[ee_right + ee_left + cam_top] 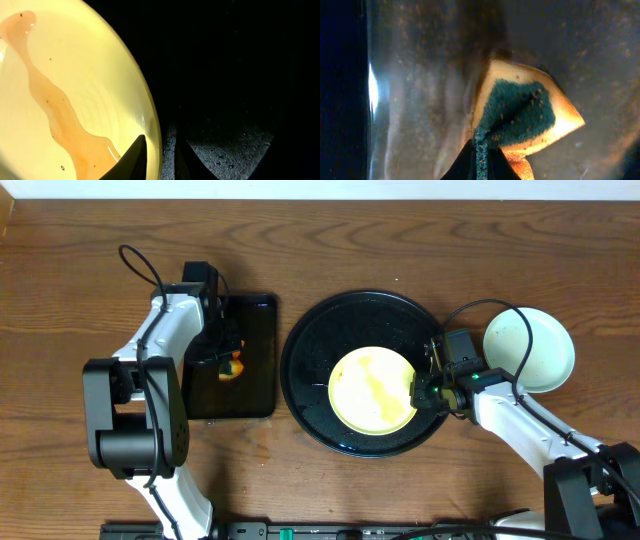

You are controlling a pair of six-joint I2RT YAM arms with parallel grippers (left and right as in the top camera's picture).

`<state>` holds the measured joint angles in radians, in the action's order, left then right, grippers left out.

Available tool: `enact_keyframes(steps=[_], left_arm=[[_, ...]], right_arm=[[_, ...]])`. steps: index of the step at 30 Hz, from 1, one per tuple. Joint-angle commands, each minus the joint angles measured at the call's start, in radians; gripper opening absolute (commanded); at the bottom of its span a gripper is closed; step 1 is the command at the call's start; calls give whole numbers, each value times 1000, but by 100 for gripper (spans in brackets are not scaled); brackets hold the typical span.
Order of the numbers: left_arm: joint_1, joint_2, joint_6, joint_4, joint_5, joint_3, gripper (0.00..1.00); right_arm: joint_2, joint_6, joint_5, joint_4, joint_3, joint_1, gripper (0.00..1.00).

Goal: Clean dirty plates on tray and stack at the side
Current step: 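Carry the sponge left and release it onto the black rectangular tray, then lift the yellow plate with right gripper and stack it on green plates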

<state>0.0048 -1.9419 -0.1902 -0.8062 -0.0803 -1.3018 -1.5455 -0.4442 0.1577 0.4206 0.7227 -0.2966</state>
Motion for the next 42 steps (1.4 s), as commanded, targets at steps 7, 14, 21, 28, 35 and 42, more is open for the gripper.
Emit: enact_keyframes(steps=[7, 14, 21, 28, 35, 42], left_arm=[[-21, 61, 59, -9, -41, 6, 36], [-21, 105, 55, -31, -43, 4, 46], [-21, 236, 19, -43, -43, 4, 56], [-23, 288, -14, -61, -50, 4, 56], [-24, 288, -14, -83, -78, 5, 56], [-24, 288, -14, -128, -78, 5, 55]], right_arm=[[-9, -4, 3, -5, 1, 7, 18], [-9, -4, 3, -5, 1, 7, 20], [-9, -4, -3, 0, 0, 7, 21], [-29, -5, -3, -8, -32, 7, 22], [-56, -4, 1, -61, -38, 7, 1], [-14, 43, -19, -140, -4, 15, 1]])
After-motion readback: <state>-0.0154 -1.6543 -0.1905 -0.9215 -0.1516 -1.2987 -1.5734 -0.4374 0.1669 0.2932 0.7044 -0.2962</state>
